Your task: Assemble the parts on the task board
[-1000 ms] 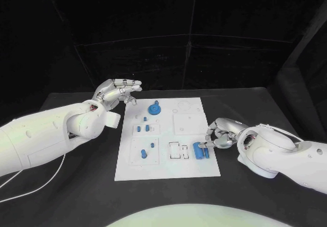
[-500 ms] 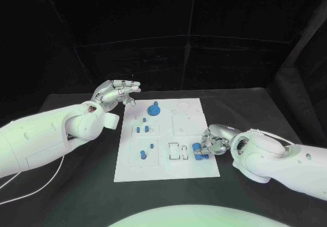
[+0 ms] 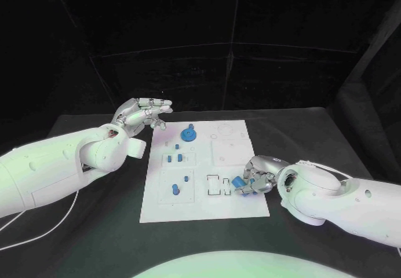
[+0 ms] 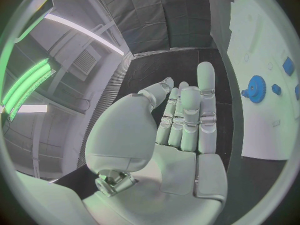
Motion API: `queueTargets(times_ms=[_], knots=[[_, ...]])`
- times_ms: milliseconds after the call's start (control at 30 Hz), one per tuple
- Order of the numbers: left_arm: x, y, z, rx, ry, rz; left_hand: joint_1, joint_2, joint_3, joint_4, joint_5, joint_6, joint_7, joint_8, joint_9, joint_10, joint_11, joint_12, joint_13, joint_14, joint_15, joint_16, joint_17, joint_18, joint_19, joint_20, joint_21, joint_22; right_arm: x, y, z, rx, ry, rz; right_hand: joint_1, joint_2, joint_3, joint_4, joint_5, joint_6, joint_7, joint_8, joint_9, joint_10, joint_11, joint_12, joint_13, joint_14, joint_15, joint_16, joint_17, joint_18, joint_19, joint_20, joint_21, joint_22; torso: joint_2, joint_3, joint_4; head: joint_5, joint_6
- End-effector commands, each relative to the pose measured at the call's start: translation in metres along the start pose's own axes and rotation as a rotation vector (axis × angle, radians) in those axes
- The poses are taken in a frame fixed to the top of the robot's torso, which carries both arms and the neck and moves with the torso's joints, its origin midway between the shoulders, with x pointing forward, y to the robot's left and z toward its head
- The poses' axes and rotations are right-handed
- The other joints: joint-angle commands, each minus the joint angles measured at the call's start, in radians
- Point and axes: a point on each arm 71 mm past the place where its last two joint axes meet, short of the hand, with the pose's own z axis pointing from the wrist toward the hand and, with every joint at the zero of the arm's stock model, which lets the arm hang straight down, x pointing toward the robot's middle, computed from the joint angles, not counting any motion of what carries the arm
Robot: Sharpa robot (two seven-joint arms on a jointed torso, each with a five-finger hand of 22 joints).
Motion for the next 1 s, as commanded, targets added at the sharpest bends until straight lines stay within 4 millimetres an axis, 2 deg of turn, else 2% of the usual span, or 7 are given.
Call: queueTargets(times_ms=[33, 133, 433, 733, 800, 933, 1000], knots=[[0.001, -0.001, 0.0, 0.003, 0.014, -0.007, -0.002, 0.005, -0.005, 0.0, 0.002, -0.004, 0.003, 0.005, -0.001, -0.005, -0.001, 0.005, 0.001, -0.008, -0.002, -0.006, -0.001, 0.013, -0.005, 0.001, -0.001, -0.001, 0.006, -0.001, 0.002, 0.007, 0.02, -0.016, 0.009, 0.01, -0.004, 0.002, 0.025, -0.009, -0.003, 0.012, 0.003, 0.054, -0.005, 0.001, 0.171, 0.088, -0.009, 0.003, 0.177, -0.019, 0.011, -0.005, 0.004, 0.001, 0.0, 0.0002, 0.0012, 0.002, -0.001], [0.001, -0.001, 0.0, 0.003, 0.014, -0.007, -0.002, 0.005, -0.005, 0.0, 0.002, -0.004, 0.003, 0.005, -0.001, -0.005, -0.001, 0.005, 0.001, -0.008, -0.002, -0.006, -0.001, 0.013, -0.005, 0.001, -0.001, -0.001, 0.006, 0.0, 0.003, 0.007, 0.01, -0.009, 0.012, 0.016, -0.007, 0.001, 0.041, -0.01, -0.005, 0.022, 0.008, 0.053, -0.007, 0.0, 0.171, 0.088, -0.01, 0.003, 0.176, -0.019, 0.01, -0.006, 0.004, 0.002, 0.0, -0.0004, 0.0014, 0.003, -0.002], [0.001, -0.001, 0.0, 0.001, 0.014, -0.007, -0.002, 0.005, -0.005, 0.0, 0.002, -0.004, 0.003, 0.005, -0.001, -0.005, -0.001, 0.005, 0.001, -0.008, -0.002, -0.006, -0.001, 0.013, -0.005, 0.001, -0.001, -0.001, 0.0, 0.004, -0.004, -0.023, -0.085, 0.07, 0.026, 0.052, -0.008, -0.002, 0.132, 0.006, -0.016, 0.06, 0.032, 0.057, -0.017, 0.001, 0.177, 0.088, -0.018, 0.002, 0.177, -0.02, 0.012, -0.012, 0.007, 0.008, -0.001, 0.0004, -0.0011, 0.006, -0.002], [0.001, 0.0, 0.001, -0.001, 0.018, -0.008, -0.003, 0.005, -0.006, 0.0, 0.002, -0.005, 0.004, 0.005, -0.001, -0.006, -0.001, 0.006, 0.001, -0.01, -0.002, -0.006, -0.002, 0.013, -0.006, 0.002, -0.002, -0.002, -0.005, 0.014, -0.015, -0.068, -0.138, 0.17, 0.027, 0.064, -0.01, -0.001, 0.149, 0.013, -0.021, 0.07, 0.04, 0.06, -0.022, 0.002, 0.181, 0.088, -0.022, 0.001, 0.175, -0.021, 0.013, -0.016, 0.009, 0.011, -0.001, -0.0009, 0.0012, 0.006, 0.003], [0.002, 0.0, 0.001, -0.002, 0.019, -0.009, -0.003, 0.005, -0.006, 0.0, 0.002, -0.005, 0.004, 0.005, -0.001, -0.006, -0.001, 0.006, 0.001, -0.01, -0.002, -0.006, -0.002, 0.013, -0.006, 0.002, -0.002, -0.002, -0.004, 0.017, -0.015, -0.073, -0.133, 0.181, 0.026, 0.064, -0.011, 0.0, 0.15, 0.013, -0.021, 0.071, 0.041, 0.06, -0.022, 0.002, 0.181, 0.088, -0.022, 0.001, 0.175, -0.021, 0.013, -0.016, 0.009, 0.011, -0.001, -0.001, 0.0026, 0.006, 0.003], [0.002, 0.0, 0.001, -0.003, 0.02, -0.009, -0.003, 0.005, -0.006, 0.0, 0.002, -0.005, 0.004, 0.005, -0.001, -0.006, -0.001, 0.006, 0.001, -0.01, -0.002, -0.006, -0.002, 0.013, -0.006, 0.002, -0.002, -0.002, 0.0, 0.023, -0.012, -0.074, -0.096, 0.186, 0.021, 0.066, -0.014, 0.003, 0.15, 0.012, -0.021, 0.071, 0.042, 0.057, -0.022, -0.001, 0.176, 0.087, -0.023, 0.0, 0.172, -0.021, 0.013, -0.017, 0.01, 0.013, -0.001, -0.0008, 0.0002, 0.011, 0.005], [0.002, 0.0, 0.001, -0.004, 0.022, -0.01, -0.004, 0.005, -0.008, 0.001, 0.002, -0.006, 0.005, 0.005, -0.001, -0.008, 0.0, 0.006, 0.001, -0.011, -0.001, -0.007, -0.003, 0.013, -0.007, 0.002, -0.003, -0.002, 0.002, 0.026, -0.009, -0.073, -0.075, 0.189, 0.02, 0.066, -0.016, 0.004, 0.15, 0.012, -0.021, 0.071, 0.042, 0.056, -0.022, -0.003, 0.173, 0.087, -0.023, -0.001, 0.171, -0.021, 0.013, -0.017, 0.01, 0.013, -0.001, -0.0012, 0.0011, 0.012, 0.006]])
